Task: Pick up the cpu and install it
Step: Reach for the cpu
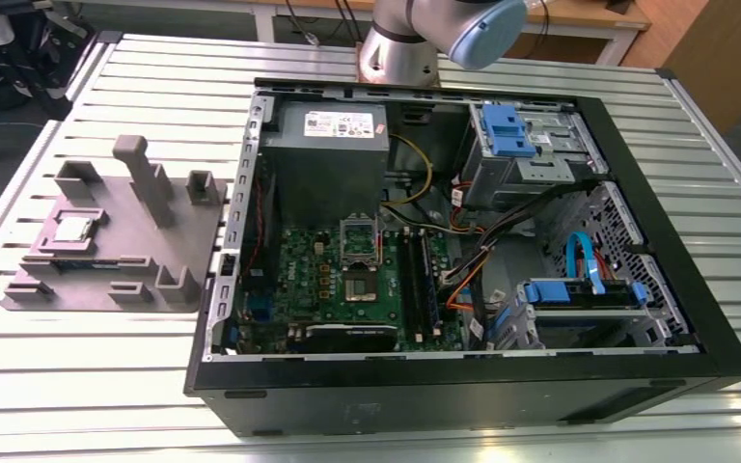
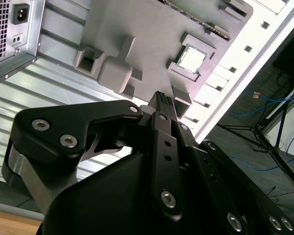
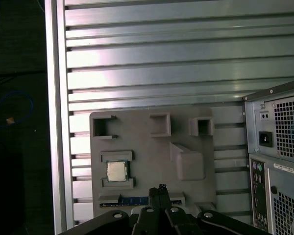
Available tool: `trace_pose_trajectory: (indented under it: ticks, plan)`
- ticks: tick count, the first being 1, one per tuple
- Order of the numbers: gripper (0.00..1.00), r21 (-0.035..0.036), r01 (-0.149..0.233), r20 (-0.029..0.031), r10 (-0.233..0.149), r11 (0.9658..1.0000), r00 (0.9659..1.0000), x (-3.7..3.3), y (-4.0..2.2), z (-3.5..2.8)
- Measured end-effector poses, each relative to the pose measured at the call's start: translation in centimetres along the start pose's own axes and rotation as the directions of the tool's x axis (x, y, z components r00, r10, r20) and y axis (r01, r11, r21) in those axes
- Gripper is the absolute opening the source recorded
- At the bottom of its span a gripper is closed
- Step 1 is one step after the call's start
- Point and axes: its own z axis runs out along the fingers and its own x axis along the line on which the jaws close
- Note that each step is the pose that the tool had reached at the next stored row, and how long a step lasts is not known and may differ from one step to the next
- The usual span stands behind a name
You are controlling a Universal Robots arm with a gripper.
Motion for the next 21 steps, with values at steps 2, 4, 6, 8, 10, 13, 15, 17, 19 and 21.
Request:
trace_pose_trajectory:
  ticks: [2, 4, 6, 8, 10, 13, 15, 17, 19, 21]
  plan:
    - [0.11, 0.0000, 0.000, 0.0000, 0.000, 1.0000, 1.0000, 0.03, -0.01, 0.00]
    - [0.11, 0.0000, 0.000, 0.0000, 0.000, 1.0000, 1.0000, 0.07, -0.01, 0.00]
    - [0.11, 0.0000, 0.000, 0.0000, 0.000, 1.0000, 1.0000, 0.12, -0.01, 0.01]
    - [0.11, -0.0001, 0.000, 0.0001, 0.000, 1.0000, 1.0000, 0.28, -0.02, 0.03]
    - [0.11, 0.0000, 0.000, 0.0000, 0.000, 1.0000, 1.0000, 0.46, -0.04, 0.06]
    - [0.11, 0.0000, 0.000, 0.0000, 0.000, 1.0000, 1.0000, 0.57, -0.05, 0.09]
    - [0.11, -0.0002, 0.000, 0.0001, 0.000, 1.0000, 1.0000, 0.59, -0.05, 0.09]
    - [0.11, -0.0002, 0.000, 0.0000, 0.000, 1.0000, 1.0000, 0.59, -0.05, 0.13]
    - [0.11, -0.0002, 0.000, 0.0000, 0.000, 1.0000, 1.0000, 0.60, -0.06, 0.17]
    - [0.11, -0.0003, 0.000, 0.0001, 0.000, 1.0000, 1.0000, 0.65, -0.06, 0.21]
